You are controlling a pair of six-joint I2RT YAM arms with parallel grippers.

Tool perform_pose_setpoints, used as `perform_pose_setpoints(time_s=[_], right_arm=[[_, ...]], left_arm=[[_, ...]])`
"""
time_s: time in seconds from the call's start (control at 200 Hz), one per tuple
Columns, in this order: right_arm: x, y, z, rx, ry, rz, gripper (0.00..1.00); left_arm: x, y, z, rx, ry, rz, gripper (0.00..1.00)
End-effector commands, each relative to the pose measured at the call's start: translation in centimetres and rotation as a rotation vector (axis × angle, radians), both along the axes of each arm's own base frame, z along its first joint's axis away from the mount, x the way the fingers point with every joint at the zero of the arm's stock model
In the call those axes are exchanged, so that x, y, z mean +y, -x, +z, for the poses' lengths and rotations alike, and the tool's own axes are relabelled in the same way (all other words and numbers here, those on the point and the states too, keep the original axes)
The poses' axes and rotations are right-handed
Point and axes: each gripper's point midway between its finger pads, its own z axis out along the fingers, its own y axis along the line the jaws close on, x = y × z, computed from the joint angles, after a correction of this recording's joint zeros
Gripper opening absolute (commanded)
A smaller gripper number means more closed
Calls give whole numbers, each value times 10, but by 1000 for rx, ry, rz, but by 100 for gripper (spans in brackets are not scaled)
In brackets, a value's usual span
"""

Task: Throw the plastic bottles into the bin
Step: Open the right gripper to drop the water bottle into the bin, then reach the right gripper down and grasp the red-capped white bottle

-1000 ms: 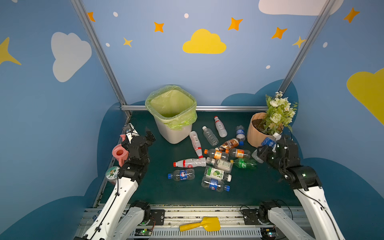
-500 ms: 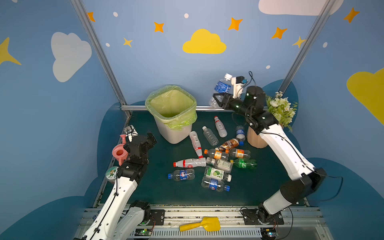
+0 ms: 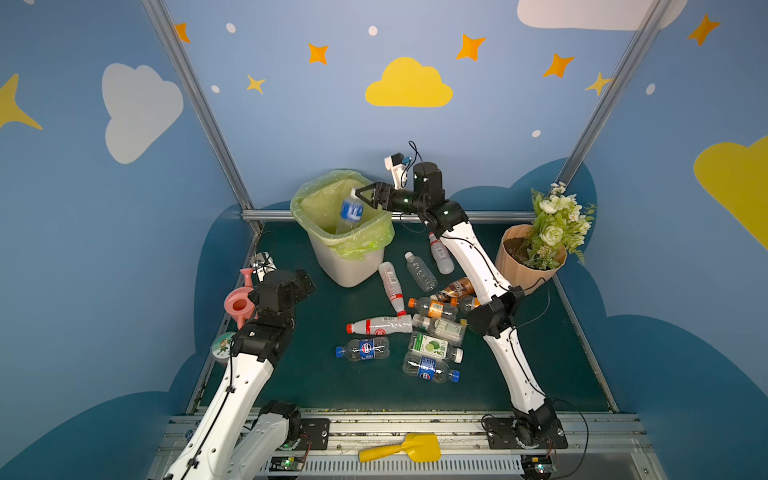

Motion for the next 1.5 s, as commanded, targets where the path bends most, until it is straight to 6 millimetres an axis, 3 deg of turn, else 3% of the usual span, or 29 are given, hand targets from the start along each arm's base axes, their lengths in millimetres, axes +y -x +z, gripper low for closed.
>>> perform_pose_setpoints(time_s=[0.0,0.13,0.2,0.27,0.36,0.491,0.706,0.961,1.216,1.497], right_arm=[[-57,34,100,-222,-8,-108,93],[-99,64,126,-305,60,-156,93],[-114,77,116,-332,132,-172,93],[-128,85,95,-327,206,-196,93],[-141,89,48,-267,306,-220,92],[-151,88,-37,-116,441,-236,89],[-135,90,-145,81,540,-168,76],[-104,92,-230,231,661,-90,72],[-79,82,-278,312,689,-74,72],[-71,75,-302,341,699,-74,72]], left_arm=[[-2,3,7,-5,21,-10,100],[-6,3,15,-42,46,-31,100],[-9,3,17,-51,50,-47,100],[-8,5,14,-42,44,-36,100],[-7,7,7,-31,53,-15,100],[-8,9,-3,-22,75,-6,100],[-6,12,-10,8,64,8,100],[-2,16,-13,16,52,21,100],[-1,18,-18,33,42,20,100],[3,24,-19,30,26,35,100]])
